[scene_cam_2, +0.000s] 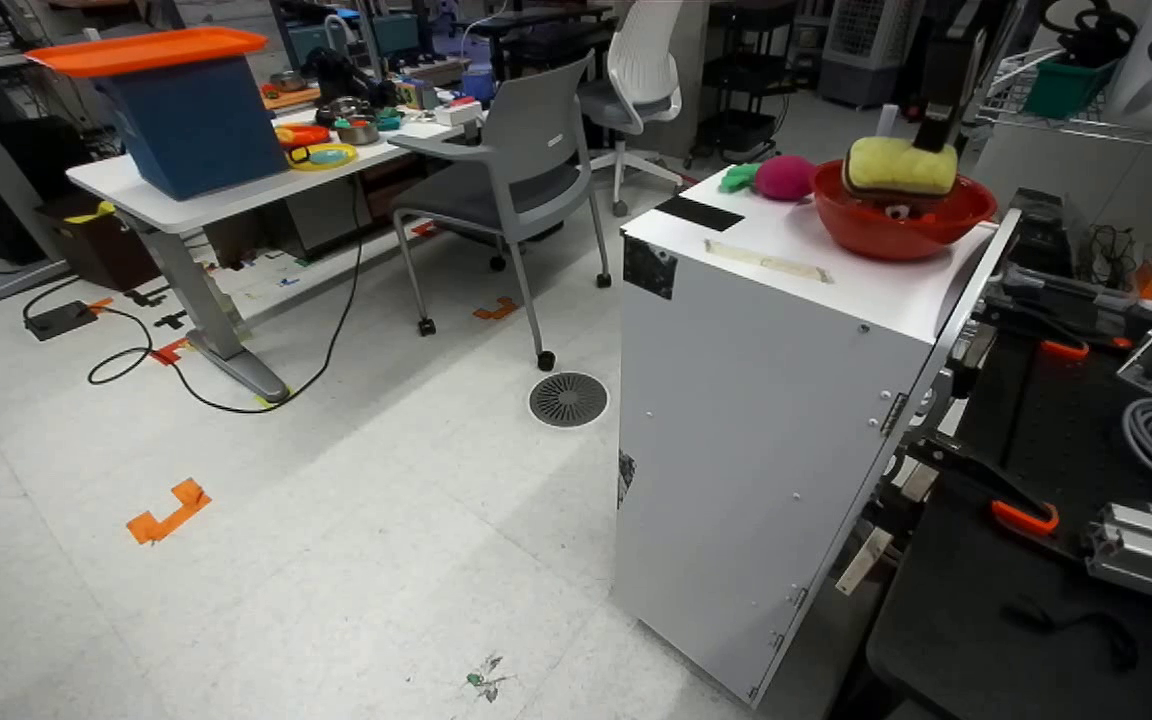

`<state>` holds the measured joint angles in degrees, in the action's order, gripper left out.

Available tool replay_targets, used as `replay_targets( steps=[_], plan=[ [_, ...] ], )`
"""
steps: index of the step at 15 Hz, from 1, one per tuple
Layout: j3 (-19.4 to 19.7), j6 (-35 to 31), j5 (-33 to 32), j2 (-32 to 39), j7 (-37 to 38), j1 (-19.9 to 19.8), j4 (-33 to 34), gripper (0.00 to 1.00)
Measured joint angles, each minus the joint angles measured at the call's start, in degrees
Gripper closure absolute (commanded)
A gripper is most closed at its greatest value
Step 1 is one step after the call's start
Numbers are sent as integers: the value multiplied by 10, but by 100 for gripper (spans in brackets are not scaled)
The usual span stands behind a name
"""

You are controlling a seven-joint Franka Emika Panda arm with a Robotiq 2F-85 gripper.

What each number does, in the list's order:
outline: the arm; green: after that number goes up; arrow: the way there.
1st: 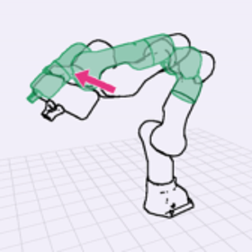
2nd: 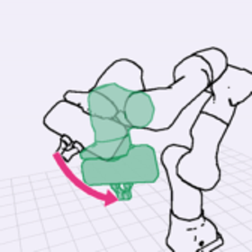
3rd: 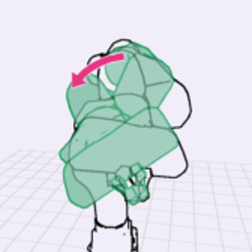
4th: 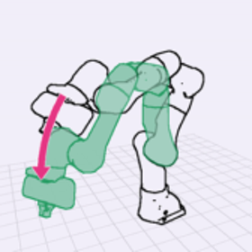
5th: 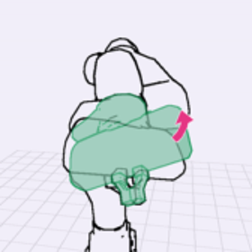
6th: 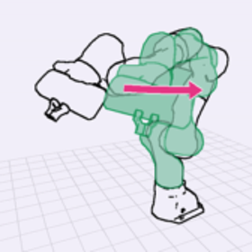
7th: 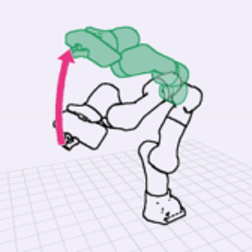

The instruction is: Remove the yellow object from the orange bowl and put it on the counter

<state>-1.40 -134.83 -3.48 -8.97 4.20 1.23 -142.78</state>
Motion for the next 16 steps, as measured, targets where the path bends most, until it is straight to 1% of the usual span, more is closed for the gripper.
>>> replay_targets(
  steps=[4,7,12,16],
  plan=[
    [0,0,-12,-34,39,-1,-20,99],
    [0,0,-25,-55,81,-9,-35,99],
    [0,2,-41,-79,136,-41,-60,99],
    [1,2,-42,-103,164,-71,-81,99]
  ],
)
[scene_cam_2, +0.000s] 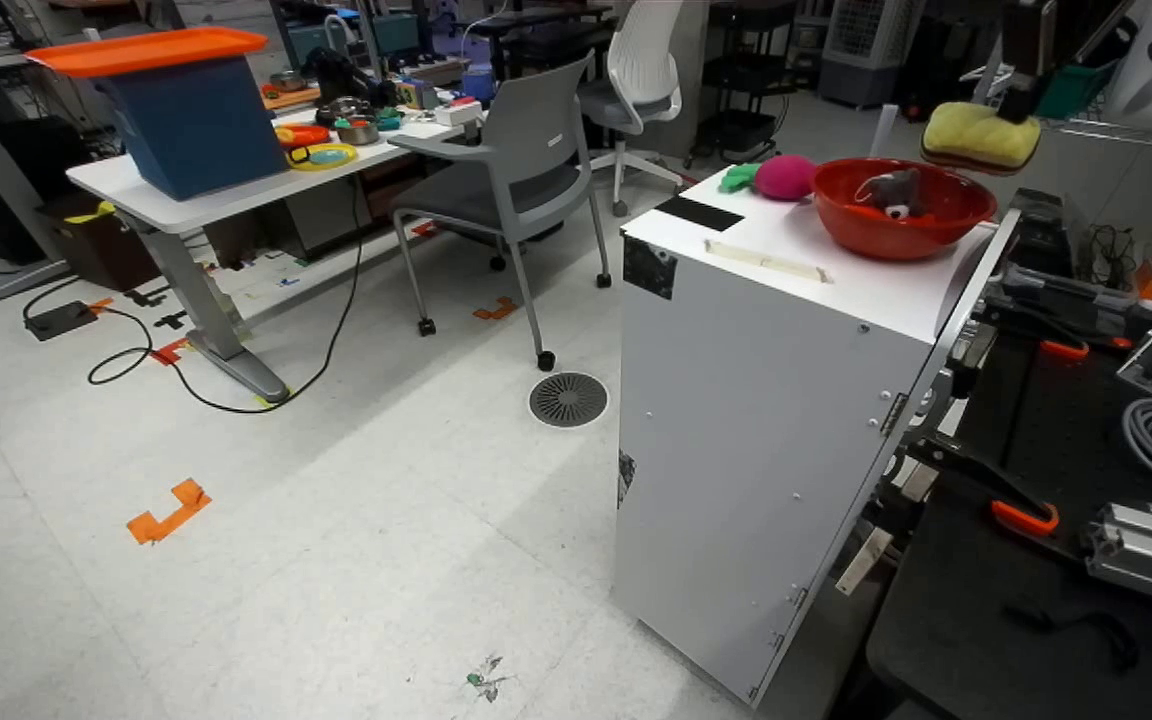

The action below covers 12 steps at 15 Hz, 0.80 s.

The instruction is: Remove the yellow object from the orange bowl and put it on the counter

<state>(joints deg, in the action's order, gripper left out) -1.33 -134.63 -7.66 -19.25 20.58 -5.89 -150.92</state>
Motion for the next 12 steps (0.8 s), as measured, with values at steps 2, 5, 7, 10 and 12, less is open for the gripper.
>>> replay_targets(
  steps=[2,5,7,10,12],
  plan=[
    [1,0,0,-19,10,-15,-13,99],
    [1,0,0,-52,23,-35,-34,99],
    [1,0,0,-72,30,-45,-48,99],
    [5,0,3,-97,36,-60,-66,99],
    [15,0,9,-101,36,-69,-69,99]
  ],
)
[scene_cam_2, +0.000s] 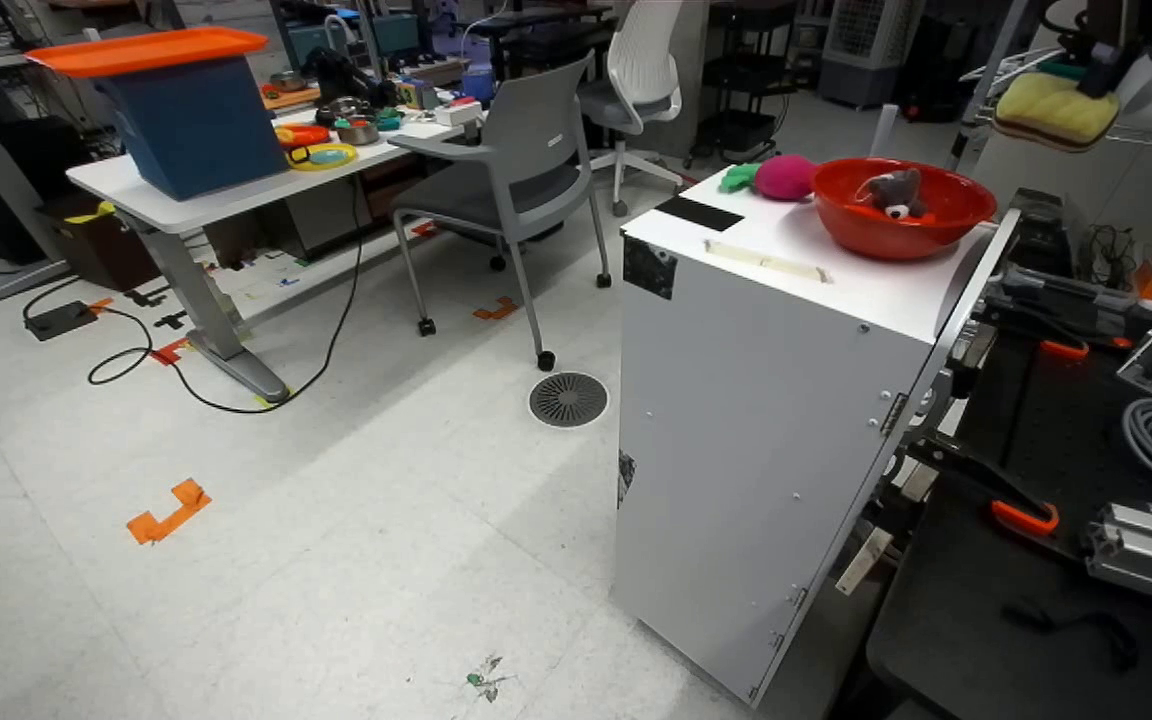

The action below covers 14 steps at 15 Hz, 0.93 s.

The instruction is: Remove the yellow object from the orange bowl and put it on the counter

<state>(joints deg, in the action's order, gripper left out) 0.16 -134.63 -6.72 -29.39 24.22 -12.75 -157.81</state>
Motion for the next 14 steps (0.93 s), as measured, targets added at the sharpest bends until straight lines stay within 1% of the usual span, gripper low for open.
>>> replay_targets(
  steps=[5,8,11,14],
  plan=[
    [10,1,6,0,0,-16,-1,99],
    [19,12,6,0,0,-28,1,99],
    [41,43,10,5,-9,-39,20,99],
    [57,69,17,19,-20,-42,51,99]
  ],
)
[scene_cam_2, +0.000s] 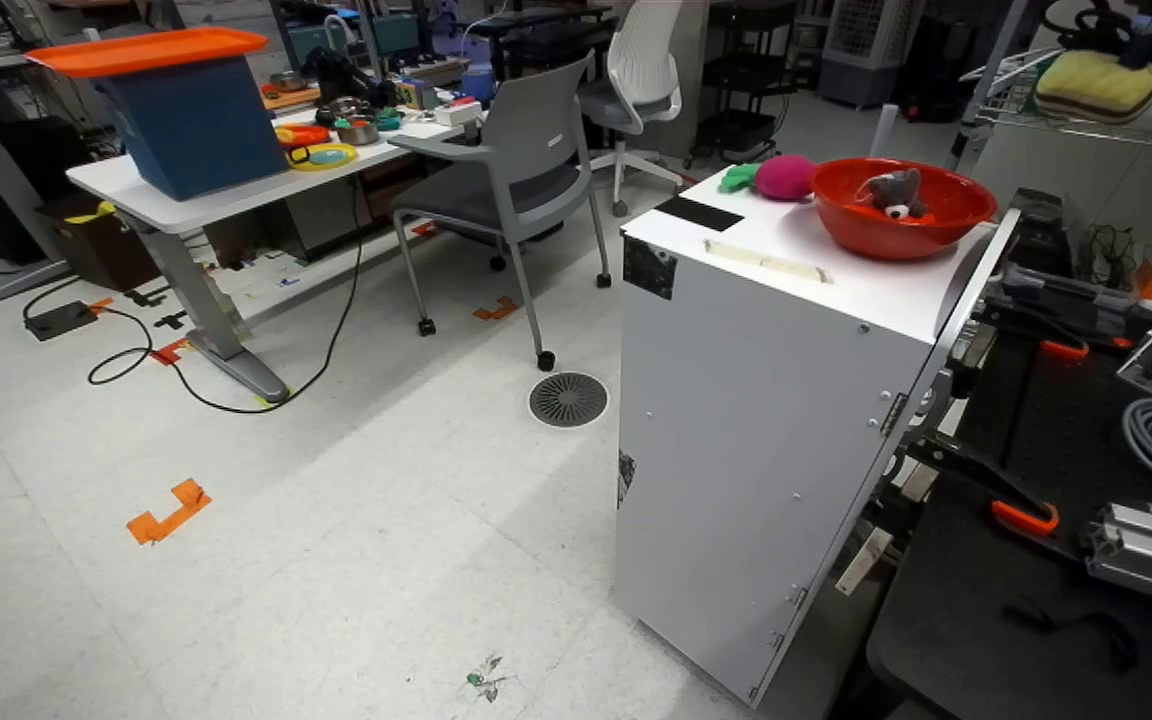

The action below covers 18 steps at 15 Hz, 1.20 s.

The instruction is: Remove the yellow object from the orange bowl and put it on the counter

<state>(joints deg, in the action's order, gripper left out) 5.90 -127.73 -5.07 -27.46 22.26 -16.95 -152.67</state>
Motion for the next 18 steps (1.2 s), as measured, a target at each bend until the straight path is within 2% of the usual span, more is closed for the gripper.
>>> replay_targets(
  steps=[6,12,15,18],
  plan=[
    [15,44,4,45,-3,-1,61,99],
    [36,49,21,109,-33,-1,108,99],
    [33,37,11,125,-47,6,114,99],
    [20,-6,-33,131,-46,14,105,99]
  ],
)
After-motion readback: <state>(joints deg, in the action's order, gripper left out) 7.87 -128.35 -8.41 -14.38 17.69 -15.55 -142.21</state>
